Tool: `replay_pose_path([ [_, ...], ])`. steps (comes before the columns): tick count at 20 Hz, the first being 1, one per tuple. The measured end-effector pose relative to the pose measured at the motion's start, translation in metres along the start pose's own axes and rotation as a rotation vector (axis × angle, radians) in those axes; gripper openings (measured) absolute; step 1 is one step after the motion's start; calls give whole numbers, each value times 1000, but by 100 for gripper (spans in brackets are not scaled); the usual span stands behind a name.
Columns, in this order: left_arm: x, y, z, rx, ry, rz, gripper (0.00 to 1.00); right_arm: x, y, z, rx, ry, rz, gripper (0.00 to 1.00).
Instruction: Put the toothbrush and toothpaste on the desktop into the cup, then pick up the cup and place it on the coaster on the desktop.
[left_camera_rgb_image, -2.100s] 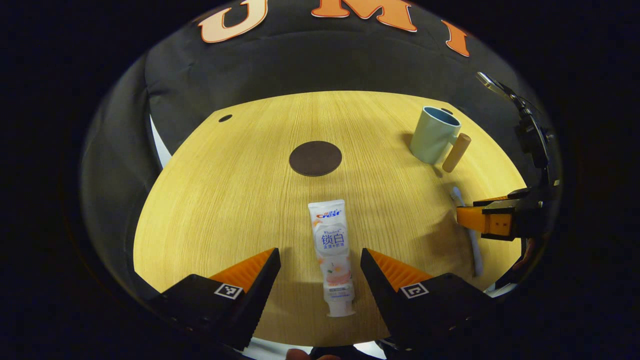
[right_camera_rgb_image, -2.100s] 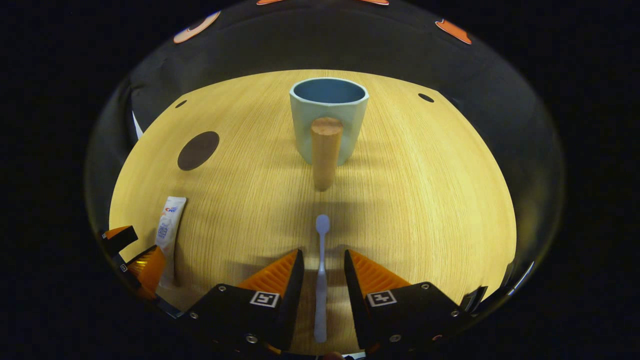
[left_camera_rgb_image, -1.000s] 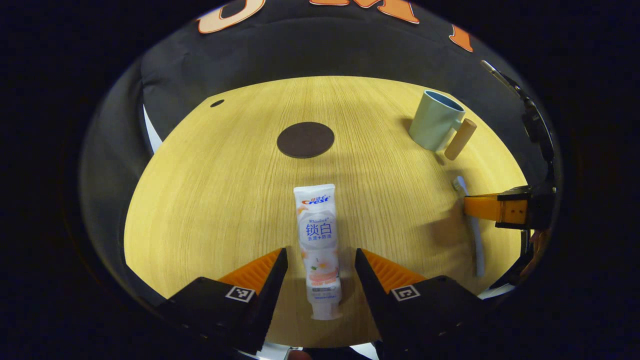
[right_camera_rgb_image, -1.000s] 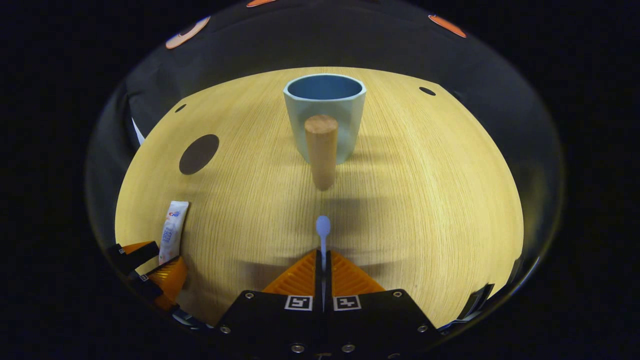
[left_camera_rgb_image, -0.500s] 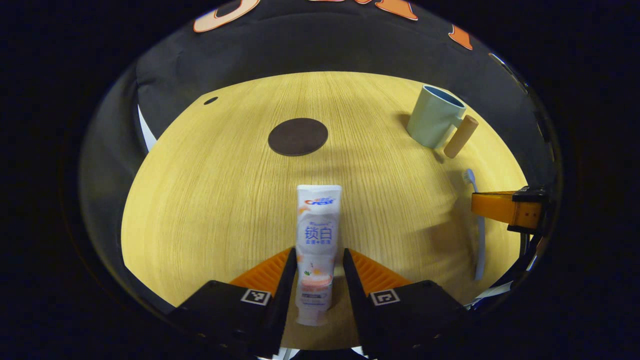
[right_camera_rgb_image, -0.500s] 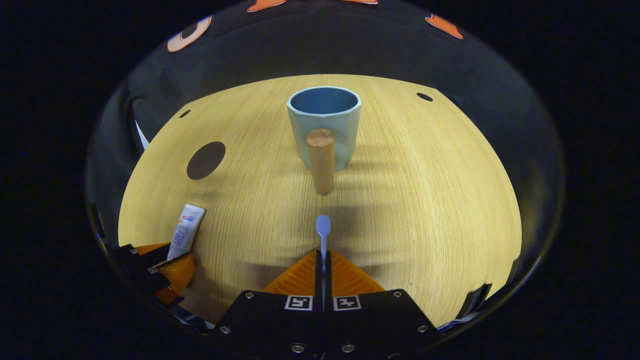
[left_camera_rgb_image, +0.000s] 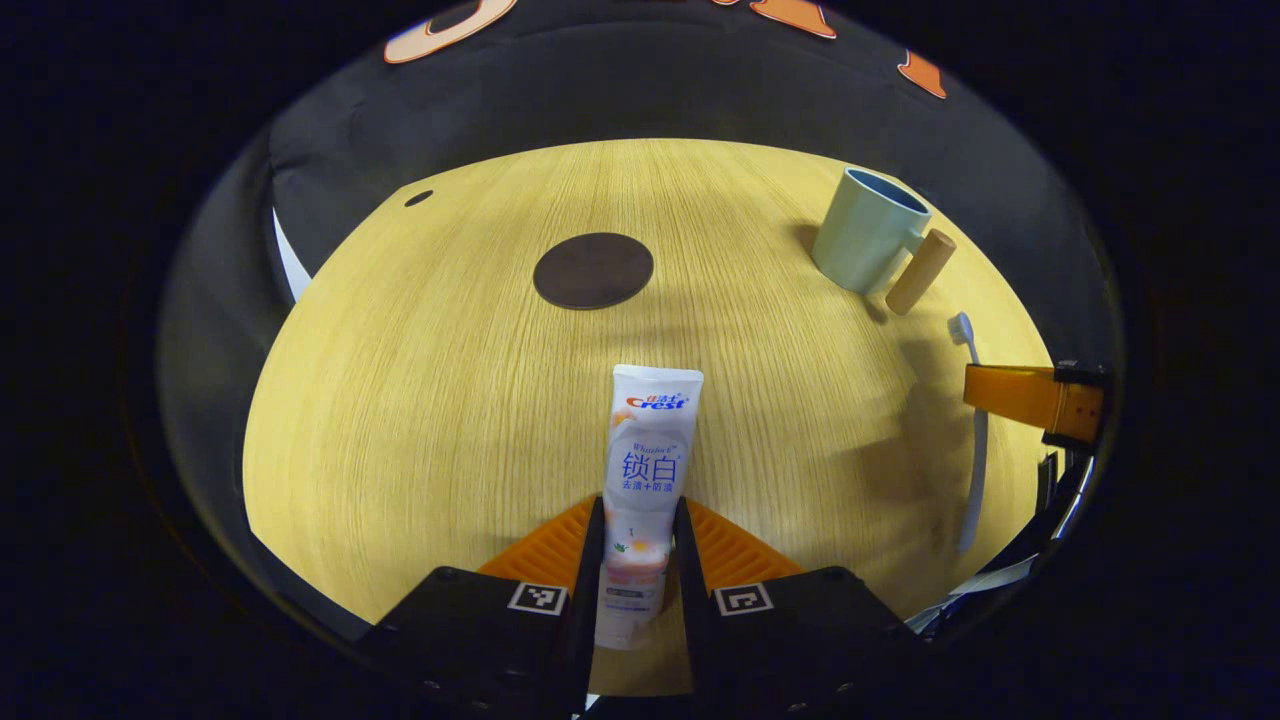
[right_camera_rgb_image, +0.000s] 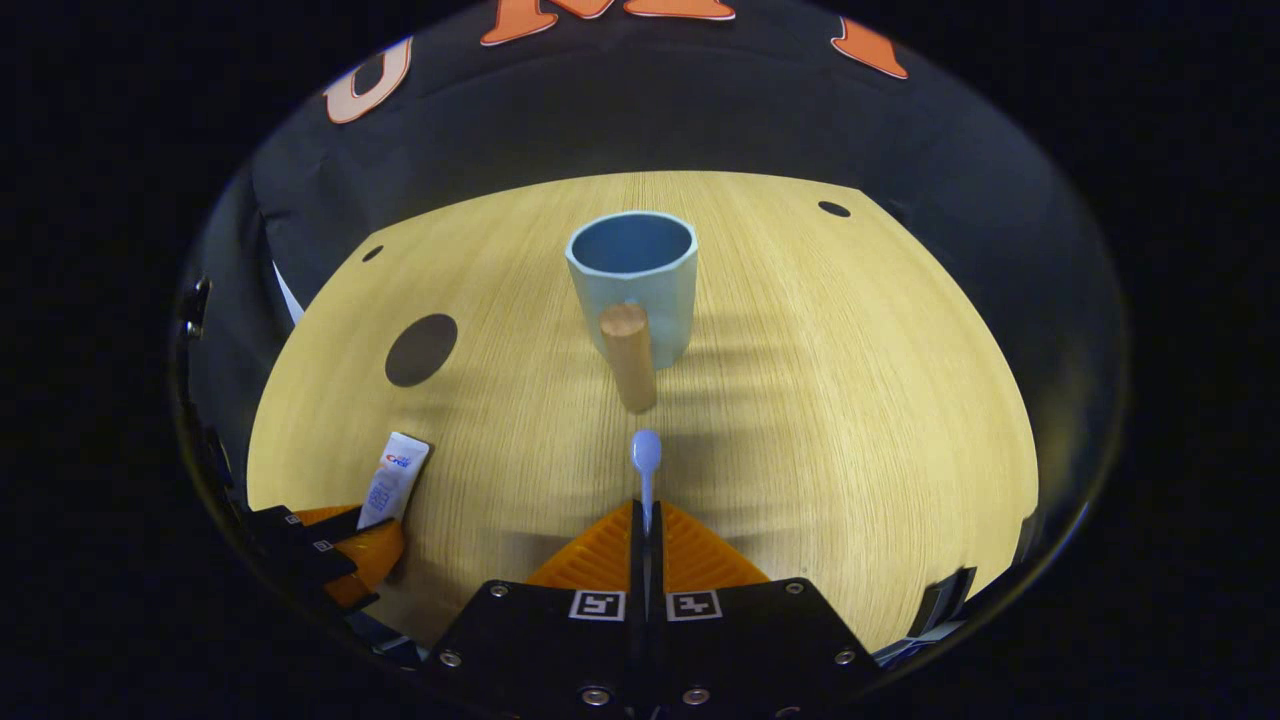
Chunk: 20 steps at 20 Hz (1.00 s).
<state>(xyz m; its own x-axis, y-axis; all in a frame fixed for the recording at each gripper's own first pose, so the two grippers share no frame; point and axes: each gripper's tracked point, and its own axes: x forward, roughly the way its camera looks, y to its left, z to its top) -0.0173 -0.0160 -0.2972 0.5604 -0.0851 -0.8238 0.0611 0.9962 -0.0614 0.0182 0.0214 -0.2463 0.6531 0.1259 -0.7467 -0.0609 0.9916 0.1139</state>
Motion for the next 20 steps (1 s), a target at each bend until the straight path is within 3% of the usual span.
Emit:
replay_pose_path([
  [13, -50, 11, 57, -44, -173, -12, 39, -63, 12, 85, -10, -261, 34, 1],
  [15, -56, 13, 63, -43, -207, -21, 32, -71, 14, 102, -9, -302, 37, 1],
  [20, -69, 14, 72, -34, -255, -60, 32, -86, 17, 139, -9, -384, 44, 1],
])
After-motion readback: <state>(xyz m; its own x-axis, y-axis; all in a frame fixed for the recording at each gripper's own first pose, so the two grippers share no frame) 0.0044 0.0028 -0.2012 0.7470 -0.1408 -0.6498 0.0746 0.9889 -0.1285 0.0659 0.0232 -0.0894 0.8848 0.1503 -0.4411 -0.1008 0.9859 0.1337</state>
